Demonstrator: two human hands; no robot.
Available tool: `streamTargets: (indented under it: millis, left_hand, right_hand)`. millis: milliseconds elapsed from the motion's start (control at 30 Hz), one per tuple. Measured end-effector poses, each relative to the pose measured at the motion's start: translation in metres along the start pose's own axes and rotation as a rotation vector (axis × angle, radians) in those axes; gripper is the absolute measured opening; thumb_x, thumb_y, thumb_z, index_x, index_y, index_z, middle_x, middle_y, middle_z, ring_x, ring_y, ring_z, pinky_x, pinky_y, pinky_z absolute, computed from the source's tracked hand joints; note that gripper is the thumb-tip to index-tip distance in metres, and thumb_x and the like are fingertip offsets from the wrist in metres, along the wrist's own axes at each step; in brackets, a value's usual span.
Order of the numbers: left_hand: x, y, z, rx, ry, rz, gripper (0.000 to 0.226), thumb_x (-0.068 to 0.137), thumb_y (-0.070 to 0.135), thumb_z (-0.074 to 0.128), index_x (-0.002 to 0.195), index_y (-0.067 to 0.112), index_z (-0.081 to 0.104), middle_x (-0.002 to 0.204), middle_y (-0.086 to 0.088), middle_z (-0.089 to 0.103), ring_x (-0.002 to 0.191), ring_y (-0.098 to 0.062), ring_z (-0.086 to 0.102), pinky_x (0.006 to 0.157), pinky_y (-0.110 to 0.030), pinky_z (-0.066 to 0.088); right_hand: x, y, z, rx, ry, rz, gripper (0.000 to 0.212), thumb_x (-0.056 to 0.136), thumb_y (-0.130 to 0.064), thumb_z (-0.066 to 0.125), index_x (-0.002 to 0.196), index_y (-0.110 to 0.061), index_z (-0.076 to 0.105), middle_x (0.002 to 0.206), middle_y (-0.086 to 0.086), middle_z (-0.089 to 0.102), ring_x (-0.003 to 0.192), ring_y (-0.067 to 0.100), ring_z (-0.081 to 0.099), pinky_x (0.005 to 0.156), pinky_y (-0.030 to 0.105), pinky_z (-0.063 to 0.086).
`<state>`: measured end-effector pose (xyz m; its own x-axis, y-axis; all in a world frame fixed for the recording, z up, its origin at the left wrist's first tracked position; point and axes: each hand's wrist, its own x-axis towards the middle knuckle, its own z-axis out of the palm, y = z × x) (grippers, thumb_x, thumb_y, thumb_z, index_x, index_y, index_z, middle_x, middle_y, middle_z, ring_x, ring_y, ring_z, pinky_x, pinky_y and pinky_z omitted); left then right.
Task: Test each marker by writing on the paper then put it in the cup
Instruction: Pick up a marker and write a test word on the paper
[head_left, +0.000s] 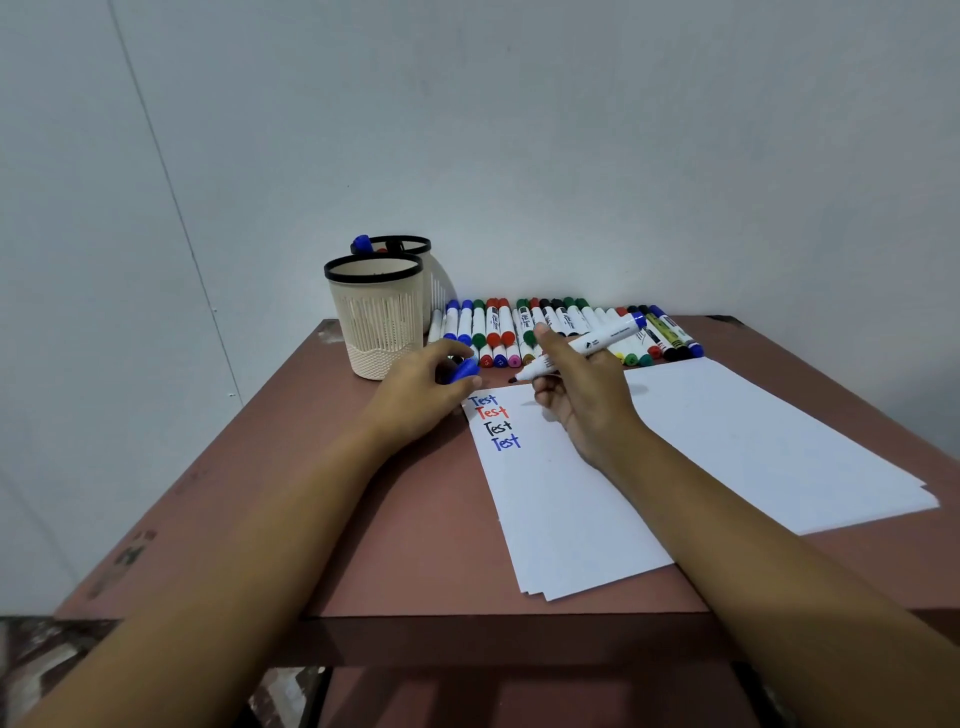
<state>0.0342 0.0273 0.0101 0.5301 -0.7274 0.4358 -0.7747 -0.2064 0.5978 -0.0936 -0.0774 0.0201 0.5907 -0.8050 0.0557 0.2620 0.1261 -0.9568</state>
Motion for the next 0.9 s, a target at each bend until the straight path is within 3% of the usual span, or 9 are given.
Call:
streamTargets:
  millis: [100, 267, 367, 500, 633, 700, 800, 900]
  left_hand:
    - [-0.001, 0.004, 0.001, -0.01, 0.015, 0.03, 0.028, 0.086, 0.024, 0.065, 0.11, 0.012, 0.06, 0.096, 0.005, 0.058, 0.085, -0.008, 0.054, 0.065, -0.005, 0.041]
    - [-0.004, 0.007, 0.003, -0.002, -0.03, 0.094, 0.025, 0.085, 0.023, 0.066, 0.106, 0.01, 0.064, 0.091, 0.004, 0.06, 0.086, -0.013, 0.059, 0.08, -0.026, 0.048]
    - [-0.005, 0.01, 0.003, -0.004, -0.024, 0.141, 0.025, 0.085, 0.022, 0.067, 0.106, 0.011, 0.064, 0.093, 0.001, 0.062, 0.084, -0.015, 0.058, 0.075, -0.023, 0.046]
    - [-0.008, 0.012, 0.001, -0.021, -0.024, 0.182, 0.026, 0.085, 0.026, 0.066, 0.108, 0.014, 0.062, 0.095, 0.001, 0.062, 0.084, -0.014, 0.058, 0.072, -0.02, 0.046]
    - [-0.008, 0.012, 0.0, 0.037, -0.035, 0.175, 0.026, 0.086, 0.029, 0.064, 0.108, 0.014, 0.061, 0.093, 0.0, 0.063, 0.08, -0.01, 0.058, 0.066, -0.01, 0.043]
    - [-0.009, 0.015, 0.0, 0.037, -0.033, 0.175, 0.026, 0.087, 0.027, 0.063, 0.107, 0.011, 0.064, 0.089, -0.002, 0.064, 0.077, -0.015, 0.058, 0.066, -0.017, 0.043]
    - [-0.009, 0.017, 0.001, -0.063, -0.05, 0.142, 0.023, 0.087, 0.024, 0.063, 0.098, 0.004, 0.068, 0.083, -0.019, 0.065, 0.074, -0.031, 0.057, 0.069, -0.041, 0.045]
    - [-0.009, 0.019, 0.001, -0.167, -0.09, 0.098, 0.024, 0.087, 0.022, 0.063, 0.096, 0.002, 0.069, 0.083, -0.021, 0.066, 0.068, -0.015, 0.055, 0.068, -0.038, 0.045]
  right_hand:
    - [0.001, -0.004, 0.001, 0.144, -0.025, 0.033, 0.014, 0.09, -0.01, 0.059, 0.076, -0.007, 0.058, 0.059, 0.005, 0.057, 0.05, 0.011, 0.051, 0.048, 0.02, 0.045]
    - [0.002, -0.004, 0.001, 0.169, -0.062, 0.036, 0.014, 0.092, -0.004, 0.054, 0.078, -0.005, 0.058, 0.061, 0.007, 0.058, 0.053, 0.013, 0.054, 0.049, 0.019, 0.049]
    - [0.003, -0.003, 0.0, 0.14, -0.109, 0.032, 0.012, 0.092, -0.005, 0.055, 0.081, -0.004, 0.059, 0.065, 0.009, 0.061, 0.053, 0.012, 0.057, 0.05, 0.019, 0.05]
    - [0.002, 0.002, -0.001, -0.041, -0.209, -0.029, 0.013, 0.092, -0.014, 0.06, 0.081, -0.007, 0.062, 0.064, 0.005, 0.061, 0.054, 0.009, 0.057, 0.051, 0.02, 0.049]
    - [0.001, 0.003, -0.002, -0.225, -0.213, -0.059, 0.021, 0.088, -0.028, 0.066, 0.074, -0.012, 0.062, 0.054, -0.002, 0.051, 0.049, 0.008, 0.043, 0.046, 0.021, 0.034]
    - [0.0, 0.003, -0.002, -0.183, -0.218, -0.028, 0.022, 0.089, -0.027, 0.065, 0.073, -0.012, 0.061, 0.05, -0.006, 0.052, 0.048, 0.006, 0.041, 0.046, 0.02, 0.031]
    - [0.0, 0.002, 0.0, -0.132, -0.23, 0.011, 0.022, 0.09, -0.026, 0.064, 0.074, -0.011, 0.06, 0.048, -0.008, 0.052, 0.047, 0.006, 0.041, 0.046, 0.019, 0.031]
    - [0.0, 0.002, 0.001, -0.083, -0.238, 0.054, 0.021, 0.09, -0.025, 0.064, 0.076, -0.009, 0.058, 0.05, -0.006, 0.049, 0.046, 0.006, 0.04, 0.044, 0.017, 0.032]
